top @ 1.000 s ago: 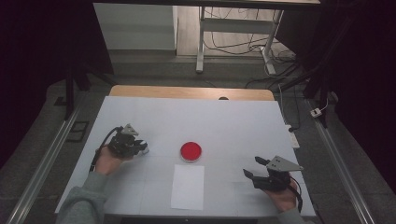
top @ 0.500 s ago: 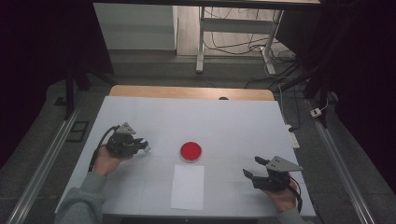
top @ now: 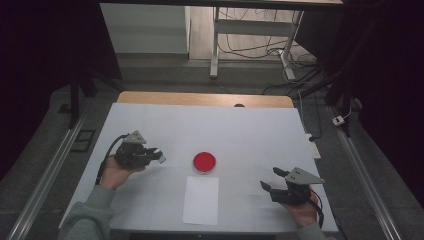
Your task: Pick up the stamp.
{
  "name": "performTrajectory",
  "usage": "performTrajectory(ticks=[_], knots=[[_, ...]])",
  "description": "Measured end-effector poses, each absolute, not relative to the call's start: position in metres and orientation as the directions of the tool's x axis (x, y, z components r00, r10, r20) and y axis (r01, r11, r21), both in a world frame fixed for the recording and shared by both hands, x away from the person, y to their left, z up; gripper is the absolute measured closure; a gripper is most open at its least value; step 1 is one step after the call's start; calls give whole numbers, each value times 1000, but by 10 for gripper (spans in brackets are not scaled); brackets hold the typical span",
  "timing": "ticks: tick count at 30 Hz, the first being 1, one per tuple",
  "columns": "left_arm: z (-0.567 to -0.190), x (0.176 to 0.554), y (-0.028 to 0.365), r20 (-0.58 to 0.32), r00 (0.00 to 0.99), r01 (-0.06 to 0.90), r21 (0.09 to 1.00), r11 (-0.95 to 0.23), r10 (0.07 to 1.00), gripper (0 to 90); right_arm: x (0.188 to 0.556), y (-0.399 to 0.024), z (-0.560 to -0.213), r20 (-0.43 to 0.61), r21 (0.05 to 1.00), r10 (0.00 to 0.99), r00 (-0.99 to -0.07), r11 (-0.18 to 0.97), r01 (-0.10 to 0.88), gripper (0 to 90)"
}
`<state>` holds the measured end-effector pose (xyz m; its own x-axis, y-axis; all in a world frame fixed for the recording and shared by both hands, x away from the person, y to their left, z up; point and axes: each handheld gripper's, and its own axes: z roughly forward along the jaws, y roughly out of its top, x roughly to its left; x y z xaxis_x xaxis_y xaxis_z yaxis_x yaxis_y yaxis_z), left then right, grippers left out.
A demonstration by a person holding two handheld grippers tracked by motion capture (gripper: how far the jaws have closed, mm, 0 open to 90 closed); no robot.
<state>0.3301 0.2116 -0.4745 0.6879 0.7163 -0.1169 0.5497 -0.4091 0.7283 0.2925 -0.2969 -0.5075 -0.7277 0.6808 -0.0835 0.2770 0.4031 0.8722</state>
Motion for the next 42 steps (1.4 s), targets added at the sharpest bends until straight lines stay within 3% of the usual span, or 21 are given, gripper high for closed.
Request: performTrajectory(ticks=[42], knots=[[-450, 315, 189, -220, 773, 466, 834, -297, 595, 756, 292, -297, -507, -91, 882, 693, -715, 390, 265, 299]])
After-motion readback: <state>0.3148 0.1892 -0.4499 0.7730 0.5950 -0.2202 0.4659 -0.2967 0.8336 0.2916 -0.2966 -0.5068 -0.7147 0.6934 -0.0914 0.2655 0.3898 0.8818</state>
